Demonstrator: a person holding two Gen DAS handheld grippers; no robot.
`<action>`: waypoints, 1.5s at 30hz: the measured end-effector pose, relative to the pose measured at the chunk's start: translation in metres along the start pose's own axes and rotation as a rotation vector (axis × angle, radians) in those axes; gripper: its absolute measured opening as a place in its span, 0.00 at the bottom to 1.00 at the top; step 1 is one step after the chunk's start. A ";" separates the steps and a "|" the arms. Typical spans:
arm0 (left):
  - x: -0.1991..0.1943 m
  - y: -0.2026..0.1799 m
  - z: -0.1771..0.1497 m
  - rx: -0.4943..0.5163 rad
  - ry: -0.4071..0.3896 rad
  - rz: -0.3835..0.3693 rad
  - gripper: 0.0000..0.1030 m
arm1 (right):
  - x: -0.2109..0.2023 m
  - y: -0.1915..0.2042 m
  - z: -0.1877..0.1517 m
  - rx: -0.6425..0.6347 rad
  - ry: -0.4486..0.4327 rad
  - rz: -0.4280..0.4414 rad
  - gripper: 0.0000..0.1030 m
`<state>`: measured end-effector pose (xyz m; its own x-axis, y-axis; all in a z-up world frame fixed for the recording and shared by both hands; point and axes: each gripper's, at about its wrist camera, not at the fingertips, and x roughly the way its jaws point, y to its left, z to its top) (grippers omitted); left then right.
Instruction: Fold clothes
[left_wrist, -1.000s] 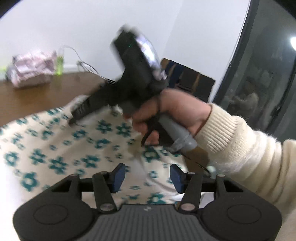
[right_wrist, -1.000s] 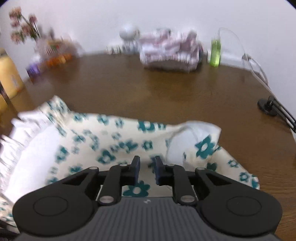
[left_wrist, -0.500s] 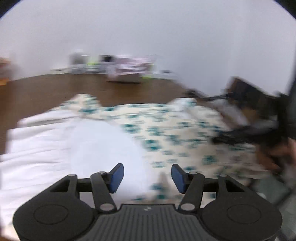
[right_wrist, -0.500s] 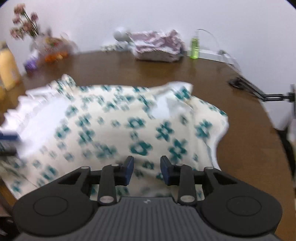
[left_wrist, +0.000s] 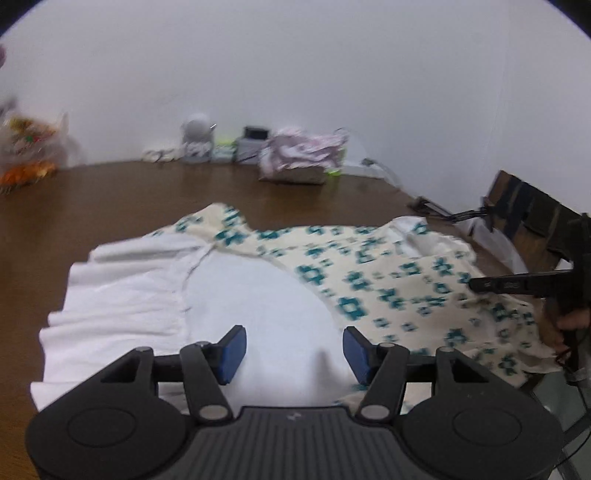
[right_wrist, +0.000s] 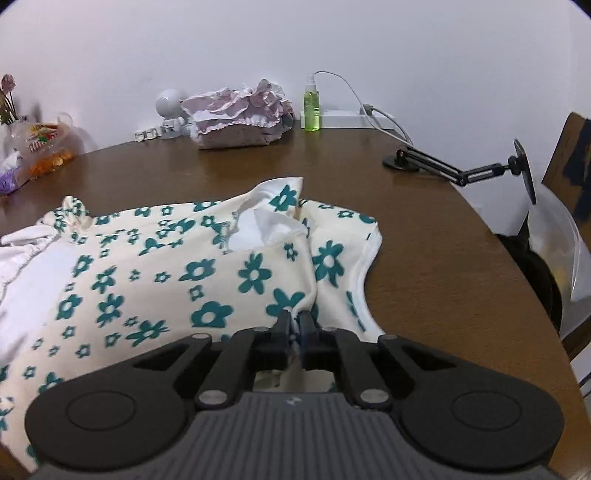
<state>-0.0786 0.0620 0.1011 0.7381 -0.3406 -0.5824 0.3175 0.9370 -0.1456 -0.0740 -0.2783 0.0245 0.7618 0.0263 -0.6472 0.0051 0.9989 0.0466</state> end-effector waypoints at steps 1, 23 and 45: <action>0.004 0.006 -0.001 -0.011 0.013 0.015 0.55 | 0.002 -0.002 0.001 0.002 0.000 0.002 0.05; -0.121 0.070 -0.057 0.094 -0.153 -0.202 0.74 | -0.136 0.005 -0.067 -0.343 -0.104 0.339 0.53; -0.044 0.023 -0.053 0.276 -0.009 -0.227 0.15 | -0.115 -0.029 -0.082 -0.314 -0.033 0.538 0.04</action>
<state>-0.1351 0.1031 0.0810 0.6353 -0.5392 -0.5529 0.6217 0.7818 -0.0481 -0.2148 -0.3070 0.0351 0.6247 0.5325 -0.5712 -0.5717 0.8101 0.1300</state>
